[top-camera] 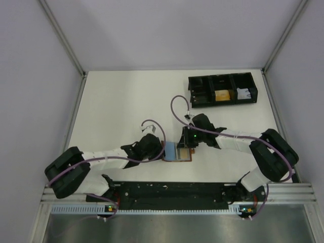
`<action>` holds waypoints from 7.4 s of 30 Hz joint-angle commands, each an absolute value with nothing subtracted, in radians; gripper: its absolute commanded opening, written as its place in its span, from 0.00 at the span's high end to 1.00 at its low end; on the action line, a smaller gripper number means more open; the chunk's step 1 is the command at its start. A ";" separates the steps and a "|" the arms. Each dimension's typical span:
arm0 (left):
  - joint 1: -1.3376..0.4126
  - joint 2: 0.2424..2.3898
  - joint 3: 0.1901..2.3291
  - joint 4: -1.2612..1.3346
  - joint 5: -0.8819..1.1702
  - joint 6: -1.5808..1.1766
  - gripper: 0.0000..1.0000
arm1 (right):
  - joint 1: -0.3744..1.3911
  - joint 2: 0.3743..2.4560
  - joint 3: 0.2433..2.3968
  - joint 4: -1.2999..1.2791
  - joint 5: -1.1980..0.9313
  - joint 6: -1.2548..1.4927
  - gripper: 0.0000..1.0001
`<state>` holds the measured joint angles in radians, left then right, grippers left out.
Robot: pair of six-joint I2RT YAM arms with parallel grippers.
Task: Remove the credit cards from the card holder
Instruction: Remove the credit card from the card holder.
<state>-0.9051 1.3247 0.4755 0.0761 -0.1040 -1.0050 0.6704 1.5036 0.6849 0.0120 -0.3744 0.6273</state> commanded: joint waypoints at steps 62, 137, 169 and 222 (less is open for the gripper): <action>-0.908 1.448 0.581 0.021 -0.067 -0.937 1.00 | 0.669 1.404 0.670 -0.132 -0.172 0.543 0.70; -0.910 1.460 0.580 0.029 -0.057 -0.942 1.00 | 0.672 1.422 0.692 -0.107 -0.265 0.592 0.71; -0.908 1.330 0.522 0.005 -0.133 -0.979 1.00 | 0.753 1.555 0.784 0.129 -0.457 0.719 0.70; -0.821 1.433 0.495 0.064 -0.031 -0.937 1.00 | 0.678 1.546 0.618 0.138 -0.288 0.750 0.69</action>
